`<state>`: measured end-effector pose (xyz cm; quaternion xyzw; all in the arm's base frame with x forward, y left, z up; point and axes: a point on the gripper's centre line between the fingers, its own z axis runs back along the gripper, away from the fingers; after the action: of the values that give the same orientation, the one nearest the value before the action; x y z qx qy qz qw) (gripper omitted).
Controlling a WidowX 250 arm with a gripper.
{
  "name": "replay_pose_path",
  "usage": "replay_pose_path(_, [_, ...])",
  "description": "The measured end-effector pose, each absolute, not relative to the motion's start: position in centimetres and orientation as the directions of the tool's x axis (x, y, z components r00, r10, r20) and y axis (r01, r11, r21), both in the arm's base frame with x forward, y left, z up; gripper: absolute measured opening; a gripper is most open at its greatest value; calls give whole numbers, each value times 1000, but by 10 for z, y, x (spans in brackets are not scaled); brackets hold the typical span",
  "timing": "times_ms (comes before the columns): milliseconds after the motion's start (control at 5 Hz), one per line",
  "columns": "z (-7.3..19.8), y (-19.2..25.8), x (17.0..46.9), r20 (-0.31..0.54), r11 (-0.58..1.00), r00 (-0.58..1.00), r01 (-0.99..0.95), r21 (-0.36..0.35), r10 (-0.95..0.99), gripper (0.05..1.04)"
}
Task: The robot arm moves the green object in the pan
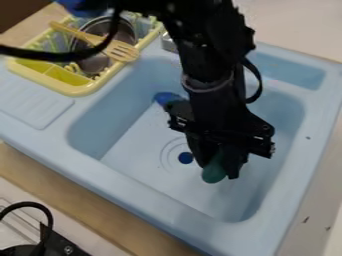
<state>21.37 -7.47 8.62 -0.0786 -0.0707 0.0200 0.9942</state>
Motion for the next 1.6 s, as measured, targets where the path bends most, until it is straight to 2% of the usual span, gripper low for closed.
replay_pose_path(200, [72,-81,220,151,982,987,-30,-186,59,407])
replay_pose_path(600, [65,-82,226,197,976,978,-21,-217,65,407])
replay_pose_path(800, [66,-80,227,194,970,979,-17,-242,66,407])
replay_pose_path(1000, [62,-79,226,168,968,984,-17,-250,60,447])
replay_pose_path(1200, [60,-78,225,158,968,986,-12,-252,54,742])
replay_pose_path(1400, [61,-77,225,148,967,988,-10,-256,50,980])
replay_pose_path(1600, [62,-76,224,140,965,989,-17,-261,55,995])
